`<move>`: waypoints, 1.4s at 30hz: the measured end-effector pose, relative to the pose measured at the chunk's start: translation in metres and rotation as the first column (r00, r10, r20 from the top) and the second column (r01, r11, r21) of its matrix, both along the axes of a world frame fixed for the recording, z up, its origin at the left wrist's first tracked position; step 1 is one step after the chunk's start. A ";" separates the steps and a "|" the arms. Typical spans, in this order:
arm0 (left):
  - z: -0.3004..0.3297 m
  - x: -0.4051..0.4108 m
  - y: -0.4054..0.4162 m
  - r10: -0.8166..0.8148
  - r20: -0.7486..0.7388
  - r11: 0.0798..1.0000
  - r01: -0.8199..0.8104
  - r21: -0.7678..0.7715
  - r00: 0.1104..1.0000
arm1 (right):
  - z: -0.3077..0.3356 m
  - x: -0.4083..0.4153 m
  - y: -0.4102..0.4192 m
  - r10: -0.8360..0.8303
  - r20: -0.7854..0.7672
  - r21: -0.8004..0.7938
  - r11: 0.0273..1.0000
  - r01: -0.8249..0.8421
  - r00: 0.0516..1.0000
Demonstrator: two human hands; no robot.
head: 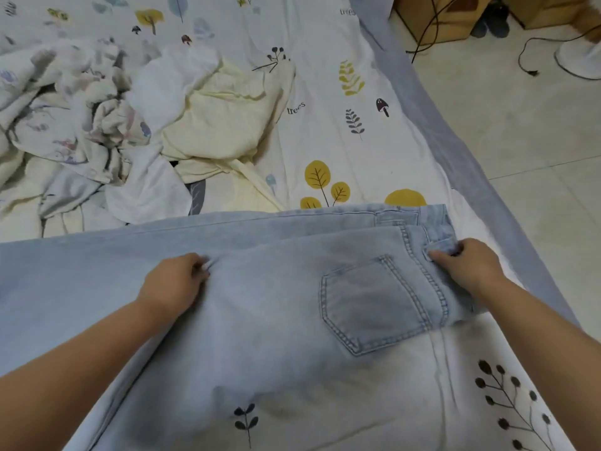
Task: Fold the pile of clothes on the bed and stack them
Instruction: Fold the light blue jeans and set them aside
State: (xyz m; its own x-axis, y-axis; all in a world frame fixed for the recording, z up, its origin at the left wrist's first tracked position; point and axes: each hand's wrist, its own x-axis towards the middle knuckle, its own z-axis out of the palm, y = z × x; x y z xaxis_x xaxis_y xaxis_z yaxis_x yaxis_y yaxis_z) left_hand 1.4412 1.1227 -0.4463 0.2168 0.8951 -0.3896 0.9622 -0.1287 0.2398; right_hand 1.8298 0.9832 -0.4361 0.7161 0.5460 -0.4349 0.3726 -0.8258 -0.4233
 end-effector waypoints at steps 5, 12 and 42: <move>0.019 -0.004 0.023 -0.068 0.147 0.939 0.014 0.345 0.987 | 0.008 0.008 0.009 -0.089 0.181 0.245 0.969 0.043 0.979; -0.006 0.009 0.063 -0.024 -0.064 0.967 0.040 0.250 0.998 | -0.009 -0.012 0.025 0.000 0.173 -0.088 0.996 0.015 0.985; -0.021 0.094 -0.056 -0.572 -0.009 0.759 0.532 0.375 0.820 | -0.016 -0.096 -0.003 0.454 0.534 -0.129 0.878 -0.462 0.713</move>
